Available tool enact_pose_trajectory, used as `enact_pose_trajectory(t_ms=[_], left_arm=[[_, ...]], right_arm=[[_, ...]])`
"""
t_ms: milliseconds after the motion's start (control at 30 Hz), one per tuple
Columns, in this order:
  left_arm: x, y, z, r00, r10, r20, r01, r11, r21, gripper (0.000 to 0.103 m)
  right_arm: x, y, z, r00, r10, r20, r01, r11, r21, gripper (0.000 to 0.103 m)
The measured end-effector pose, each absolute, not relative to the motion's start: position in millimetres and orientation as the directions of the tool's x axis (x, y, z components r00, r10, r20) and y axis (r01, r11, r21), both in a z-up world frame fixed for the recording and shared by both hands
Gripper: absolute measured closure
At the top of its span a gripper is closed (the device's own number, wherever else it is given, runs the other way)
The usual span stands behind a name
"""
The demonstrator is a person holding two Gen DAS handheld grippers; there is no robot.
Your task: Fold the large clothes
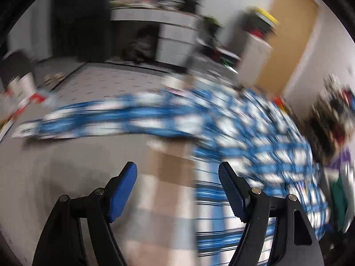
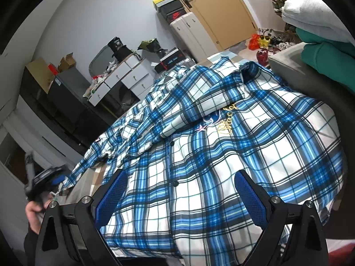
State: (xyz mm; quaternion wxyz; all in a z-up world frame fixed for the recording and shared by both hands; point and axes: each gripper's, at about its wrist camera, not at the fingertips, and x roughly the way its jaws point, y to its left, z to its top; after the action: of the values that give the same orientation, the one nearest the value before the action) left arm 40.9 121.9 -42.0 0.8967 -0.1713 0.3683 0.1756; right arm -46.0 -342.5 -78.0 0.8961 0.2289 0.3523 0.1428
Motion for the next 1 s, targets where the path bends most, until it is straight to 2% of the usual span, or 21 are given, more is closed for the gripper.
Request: enact_pose_trajectory(t_ms=[100, 200, 300, 367, 400, 600, 667, 700, 733, 767, 800, 833, 1000], left_arm=[[7, 191, -39, 0.639, 0.260, -0.724, -0.571, 0.791, -0.220, 0.030], [-14, 239, -48, 0.632, 0.260, -0.730, -0.669, 0.659, -0.344, 0.030], [-15, 277, -70, 0.657, 0.169, -0.735, -0.688, 0.534, -0.492, 0.030], [-8, 303, -91, 0.701, 0.014, -0.713, -0.647, 0.434, -0.627, 0.030], [-7, 309, -97, 0.729, -0.005, -0.685, -0.634, 0.374, -0.677, 0.030], [22, 327, -120, 0.722, -0.049, -0.690, -0.653, 0.279, -0.704, 0.030], [20, 334, -122, 0.728, -0.026, -0.685, -0.663, 0.226, -0.714, 0.031], [19, 338, -121, 0.731, -0.006, -0.683, -0.667, 0.206, -0.716, 0.041], [17, 340, -117, 0.726, 0.008, -0.687, -0.675, 0.197, -0.711, 0.065], [23, 340, -115, 0.724, 0.007, -0.690, -0.675, 0.211, -0.707, 0.076], [23, 346, -108, 0.721, 0.000, -0.693, -0.674, 0.228, -0.702, 0.095], [29, 346, -103, 0.717, 0.001, -0.697, -0.674, 0.257, -0.693, 0.099], [51, 340, -59, 0.747, 0.106, -0.657, -0.634, 0.411, -0.655, 0.100]], right_arm=[[-45, -334, -77, 0.707, 0.412, -0.575, -0.108, 0.866, 0.488, 0.005], [-43, -327, -78, 0.698, 0.407, -0.590, -0.113, 0.876, 0.469, 0.005], [-41, -324, -79, 0.694, 0.398, -0.600, -0.107, 0.881, 0.460, 0.005], [-39, -323, -80, 0.690, 0.397, -0.606, -0.101, 0.881, 0.462, 0.005], [-39, -323, -81, 0.689, 0.395, -0.607, -0.098, 0.881, 0.462, 0.005], [-37, -324, -82, 0.695, 0.364, -0.620, -0.079, 0.896, 0.438, 0.005], [-36, -326, -83, 0.696, 0.354, -0.624, -0.068, 0.899, 0.433, 0.005], [-36, -328, -83, 0.696, 0.353, -0.625, -0.064, 0.898, 0.436, 0.005], [-36, -329, -83, 0.696, 0.354, -0.625, -0.061, 0.896, 0.441, 0.005], [-36, -330, -84, 0.696, 0.356, -0.623, -0.057, 0.893, 0.446, 0.005], [-35, -330, -84, 0.696, 0.358, -0.622, -0.055, 0.891, 0.450, 0.005], [-35, -330, -84, 0.696, 0.358, -0.622, -0.056, 0.891, 0.451, 0.005], [-35, -326, -83, 0.689, 0.366, -0.625, -0.072, 0.893, 0.444, 0.005]])
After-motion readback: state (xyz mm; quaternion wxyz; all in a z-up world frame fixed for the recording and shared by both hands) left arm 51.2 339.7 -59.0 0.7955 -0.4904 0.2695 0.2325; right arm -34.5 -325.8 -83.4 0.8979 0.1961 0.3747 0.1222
